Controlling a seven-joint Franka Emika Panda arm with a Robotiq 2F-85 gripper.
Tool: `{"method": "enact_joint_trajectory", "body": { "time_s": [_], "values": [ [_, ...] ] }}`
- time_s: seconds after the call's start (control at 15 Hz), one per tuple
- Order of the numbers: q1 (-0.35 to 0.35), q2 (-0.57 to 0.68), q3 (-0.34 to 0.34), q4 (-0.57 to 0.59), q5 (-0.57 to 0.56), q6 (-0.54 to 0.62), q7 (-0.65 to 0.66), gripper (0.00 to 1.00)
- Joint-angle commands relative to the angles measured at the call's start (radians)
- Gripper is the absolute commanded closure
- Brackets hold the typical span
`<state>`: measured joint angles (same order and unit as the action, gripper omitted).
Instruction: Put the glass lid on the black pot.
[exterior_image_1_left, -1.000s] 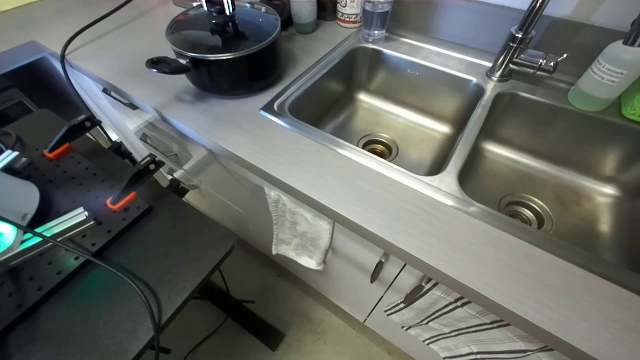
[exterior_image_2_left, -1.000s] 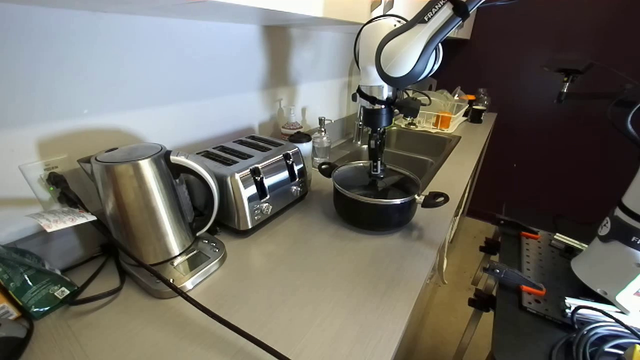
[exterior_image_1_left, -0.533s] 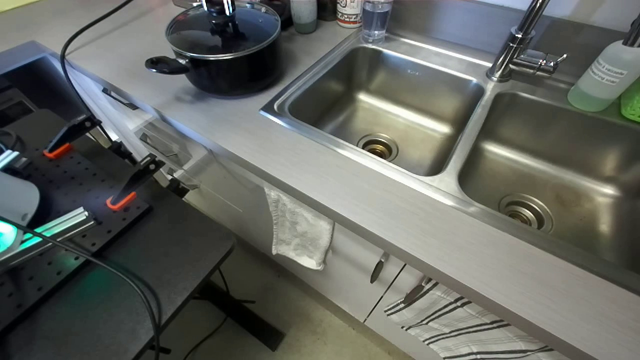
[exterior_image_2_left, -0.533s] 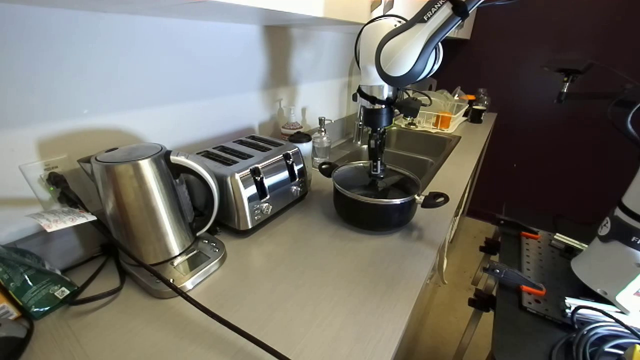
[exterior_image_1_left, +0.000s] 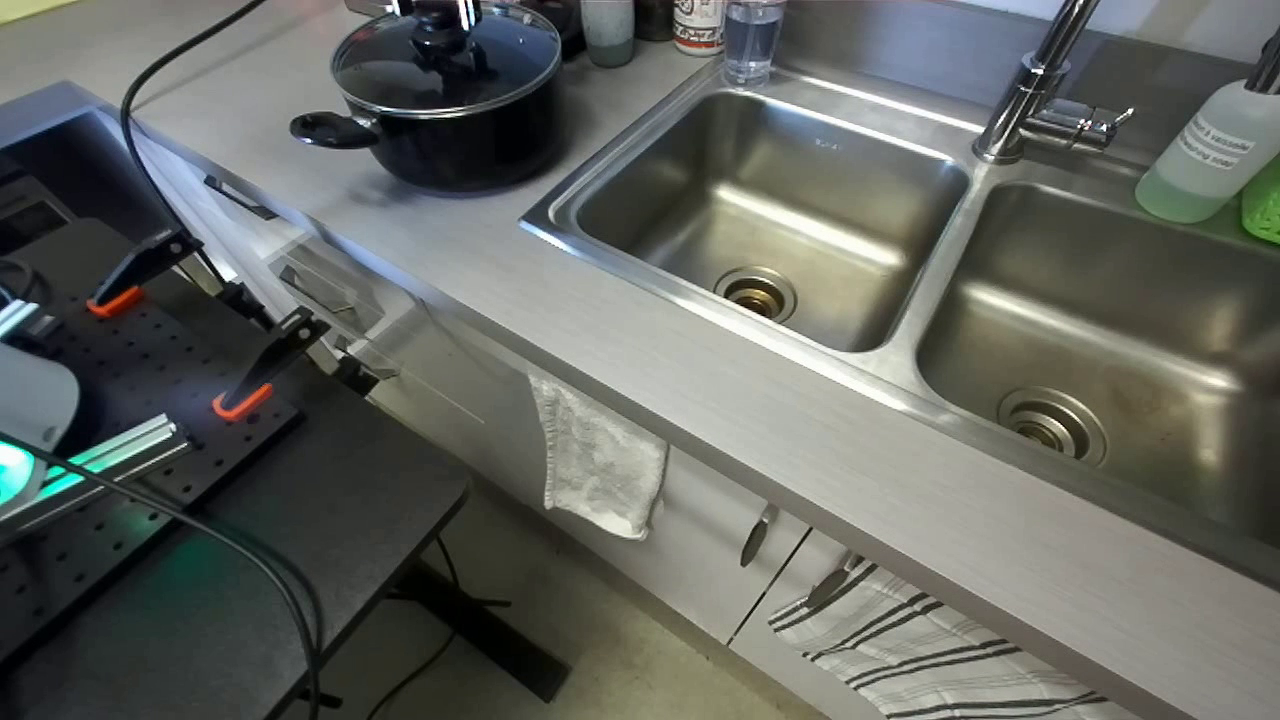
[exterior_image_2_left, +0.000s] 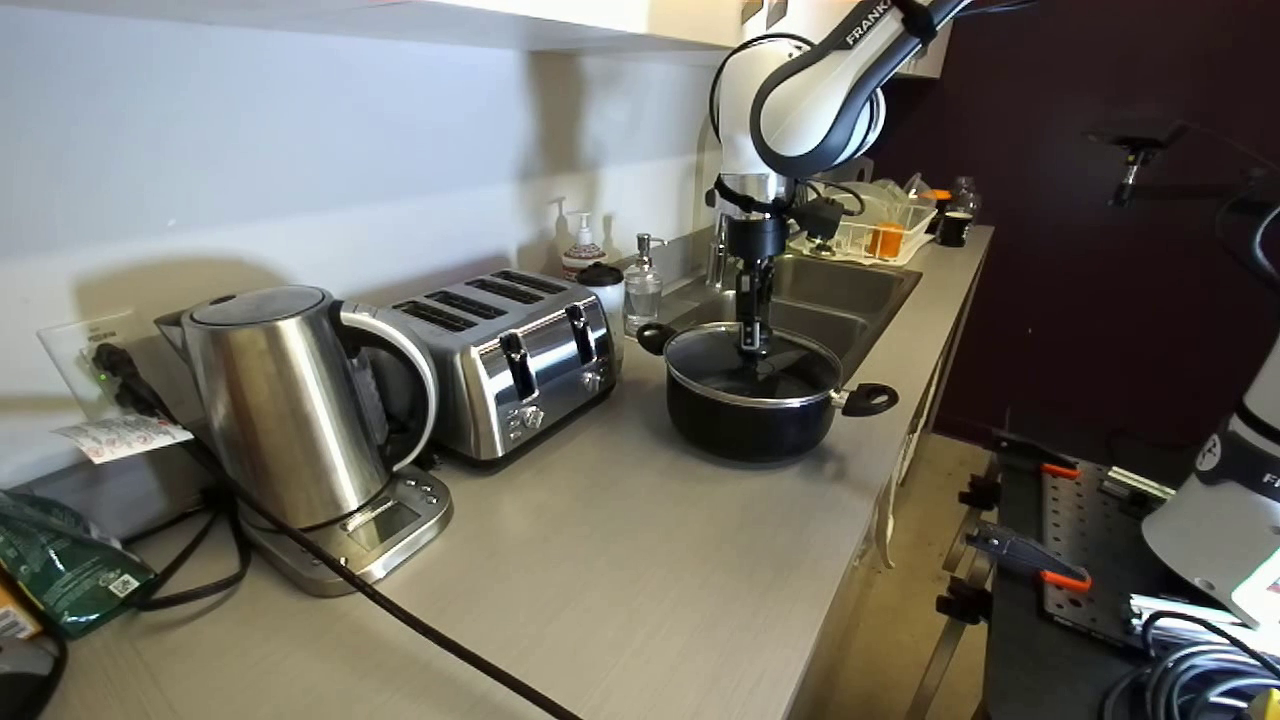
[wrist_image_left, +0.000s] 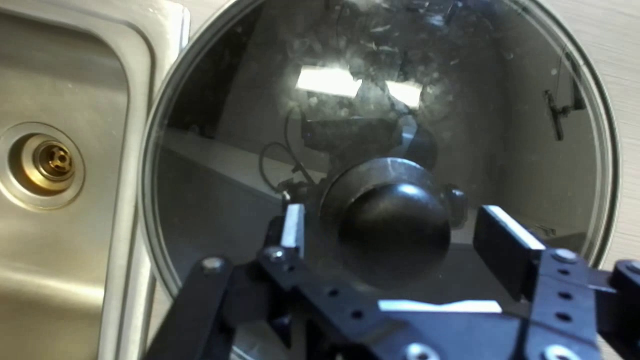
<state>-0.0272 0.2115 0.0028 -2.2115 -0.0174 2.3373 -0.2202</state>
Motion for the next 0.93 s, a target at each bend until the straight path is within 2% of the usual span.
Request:
{"method": "enact_joint_trajectory", "body": {
  "time_s": [0.0, 0.67, 0.87],
  "values": [
    [-0.006, -0.016, 0.011, -0.005, 0.026, -0.01, -0.021, 0.0],
    [0.01, -0.134, 0.027, -0.065, 0.021, 0.007, -0.022, 0.0],
    [0.019, -0.196, 0.029, -0.132, 0.018, 0.039, -0.021, 0.0]
  ]
}}
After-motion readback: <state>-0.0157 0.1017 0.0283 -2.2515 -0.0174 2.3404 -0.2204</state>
